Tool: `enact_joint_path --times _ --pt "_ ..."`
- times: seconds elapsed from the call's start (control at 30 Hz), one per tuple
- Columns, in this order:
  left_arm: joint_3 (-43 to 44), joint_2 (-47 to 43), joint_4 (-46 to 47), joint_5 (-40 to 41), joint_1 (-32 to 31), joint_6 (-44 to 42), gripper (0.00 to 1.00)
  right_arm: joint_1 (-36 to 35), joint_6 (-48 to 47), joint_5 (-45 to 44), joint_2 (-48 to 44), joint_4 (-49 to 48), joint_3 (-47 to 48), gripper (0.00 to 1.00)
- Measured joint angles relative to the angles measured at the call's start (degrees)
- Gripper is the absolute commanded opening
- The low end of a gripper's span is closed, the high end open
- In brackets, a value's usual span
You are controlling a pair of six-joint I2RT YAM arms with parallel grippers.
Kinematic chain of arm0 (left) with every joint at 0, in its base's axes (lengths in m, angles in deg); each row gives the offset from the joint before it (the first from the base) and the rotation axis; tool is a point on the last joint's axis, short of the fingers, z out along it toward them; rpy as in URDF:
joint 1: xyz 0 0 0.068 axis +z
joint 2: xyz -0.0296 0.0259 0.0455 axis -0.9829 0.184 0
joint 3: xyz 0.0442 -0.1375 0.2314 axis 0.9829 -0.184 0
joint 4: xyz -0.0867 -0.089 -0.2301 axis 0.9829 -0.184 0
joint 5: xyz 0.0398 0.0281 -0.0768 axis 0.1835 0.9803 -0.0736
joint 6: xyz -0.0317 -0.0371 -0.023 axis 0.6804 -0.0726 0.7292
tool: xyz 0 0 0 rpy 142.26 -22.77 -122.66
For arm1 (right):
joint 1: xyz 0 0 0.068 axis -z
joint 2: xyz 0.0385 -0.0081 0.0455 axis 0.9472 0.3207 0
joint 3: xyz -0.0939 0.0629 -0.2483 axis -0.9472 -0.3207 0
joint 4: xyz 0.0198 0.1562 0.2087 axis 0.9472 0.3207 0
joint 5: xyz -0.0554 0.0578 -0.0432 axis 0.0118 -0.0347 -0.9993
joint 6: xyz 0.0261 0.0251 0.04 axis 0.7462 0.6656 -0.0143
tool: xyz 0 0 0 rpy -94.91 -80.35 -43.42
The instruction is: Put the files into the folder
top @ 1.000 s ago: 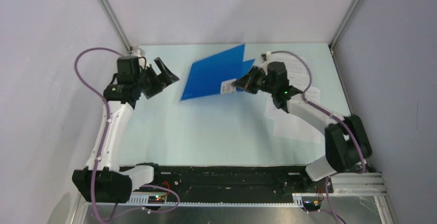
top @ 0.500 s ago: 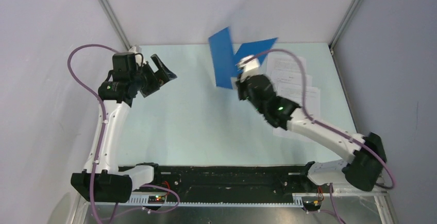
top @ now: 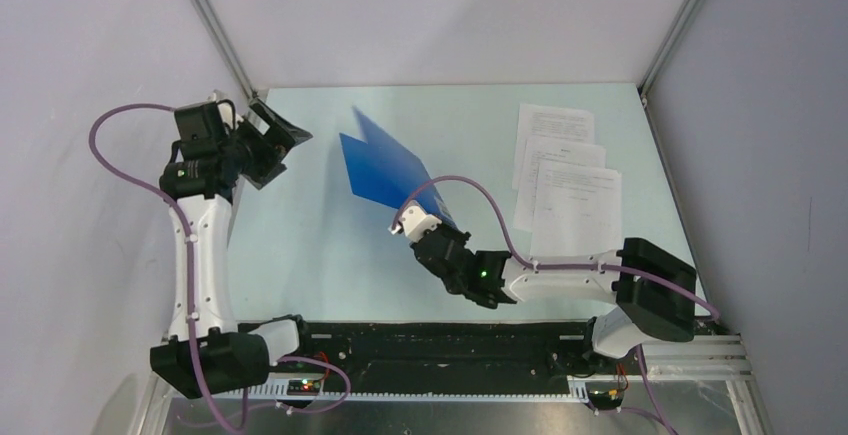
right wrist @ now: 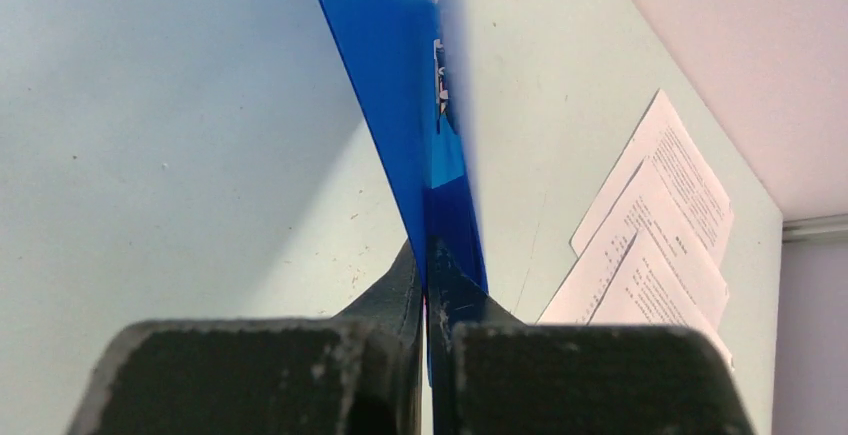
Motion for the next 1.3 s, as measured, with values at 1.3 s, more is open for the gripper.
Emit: enact_joint_path --times 1.3 --pt "-0.1 3.8 0.7 -1.5 -17.7 9.7 0.98 21.1 40.5 18.3 -22.3 5.3 -12.8 0.00"
